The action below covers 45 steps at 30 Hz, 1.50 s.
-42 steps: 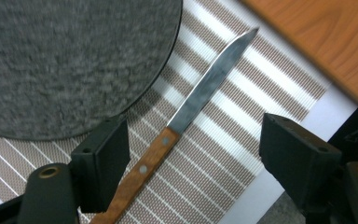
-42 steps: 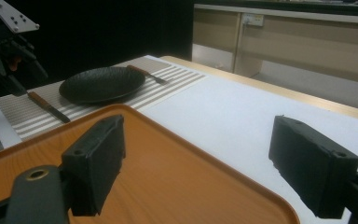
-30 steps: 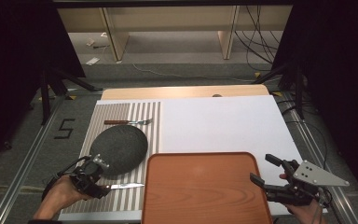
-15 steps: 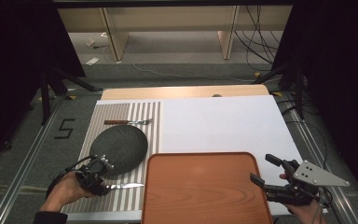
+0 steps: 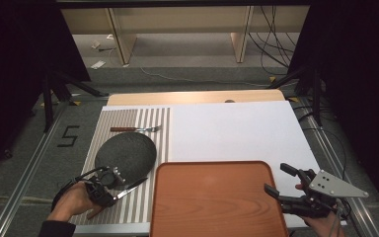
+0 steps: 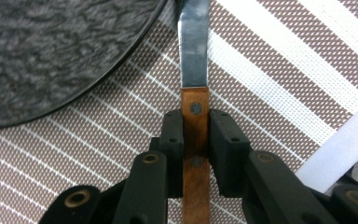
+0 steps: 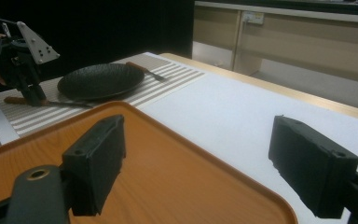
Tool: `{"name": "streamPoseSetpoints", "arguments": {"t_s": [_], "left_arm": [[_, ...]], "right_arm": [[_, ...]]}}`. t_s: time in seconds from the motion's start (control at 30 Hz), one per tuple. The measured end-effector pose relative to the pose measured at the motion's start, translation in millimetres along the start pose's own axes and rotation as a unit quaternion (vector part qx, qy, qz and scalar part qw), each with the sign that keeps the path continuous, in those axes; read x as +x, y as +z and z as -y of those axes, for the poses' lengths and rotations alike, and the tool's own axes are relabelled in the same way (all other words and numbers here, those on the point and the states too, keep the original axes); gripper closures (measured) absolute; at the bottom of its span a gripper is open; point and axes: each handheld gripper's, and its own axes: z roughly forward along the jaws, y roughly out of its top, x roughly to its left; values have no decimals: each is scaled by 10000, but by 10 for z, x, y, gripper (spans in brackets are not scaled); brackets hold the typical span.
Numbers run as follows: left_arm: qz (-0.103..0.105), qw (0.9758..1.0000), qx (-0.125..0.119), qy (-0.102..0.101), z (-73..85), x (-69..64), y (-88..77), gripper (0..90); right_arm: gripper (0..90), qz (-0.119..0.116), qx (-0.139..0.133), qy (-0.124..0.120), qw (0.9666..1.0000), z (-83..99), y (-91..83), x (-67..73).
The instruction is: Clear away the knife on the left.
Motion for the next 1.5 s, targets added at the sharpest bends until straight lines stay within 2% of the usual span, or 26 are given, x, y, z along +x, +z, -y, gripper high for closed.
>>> {"name": "streamPoseSetpoints", "arguments": {"t_s": [0.07,0.2,0.33,0.57,0.67,0.73,0.77,0.8,0.87,0.9,0.93,0.97,1.03,1.07,1.13,1.2,1.23,1.33,1.37,1.5], "left_arm": [[80,9999,-58,-76,16,22,-2,766],[252,9996,-151,30,59,26,-12,768],[444,9987,-250,38,97,6,-21,769],[651,9960,-571,-219,176,37,-84,769],[743,9937,-778,-316,190,21,-116,769],[874,9903,-1012,-383,186,-2,-151,770],[943,9871,-1197,-482,169,-31,-186,769],[943,9871,-1197,-482,169,-31,-186,769],[968,9835,-1411,-594,94,-117,-262,769],[968,9835,-1411,-594,94,-117,-262,769],[1082,9793,-1589,-630,21,-179,-308,769],[1082,9793,-1589,-630,21,-179,-308,769],[1253,9749,-1753,-560,-74,-247,-347,769],[1275,9744,-1782,-494,-92,-260,-352,769],[1380,9710,-1904,-442,-169,-315,-356,769],[1392,9703,-1944,-359,-224,-352,-350,769],[1453,9682,-1999,-381,-255,-379,-344,769],[1518,9646,-2139,-286,-341,-433,-343,769],[1548,9625,-2209,-275,-380,-459,-344,769],[1687,9579,-2287,-397,-481,-512,-314,769]], "right_arm": [[199,-6,21,-1,10000,2,4,-2],[199,-5,31,-5,10000,1,3,-1],[199,17,56,-3,10000,4,10,0],[199,20,64,-18,10000,4,12,3],[199,12,72,-27,10000,4,13,6],[199,8,72,-39,10000,3,13,7],[199,5,66,-38,10000,4,14,5],[199,5,66,-38,10000,4,14,5],[199,4,53,-37,10000,4,14,8],[199,4,53,-37,10000,4,14,8],[199,2,71,-44,10000,4,14,8],[199,2,71,-44,10000,4,14,8],[199,-1,78,-48,10000,4,15,11],[199,-13,69,-57,10000,3,15,13],[199,-14,65,-54,10000,3,14,12],[199,-8,53,-49,10000,4,13,10],[198,-10,54,-48,10000,4,13,10],[199,-30,63,-59,10000,3,12,16],[199,-30,68,-60,10000,4,14,17],[199,-30,68,-68,9999,5,17,18]]}}
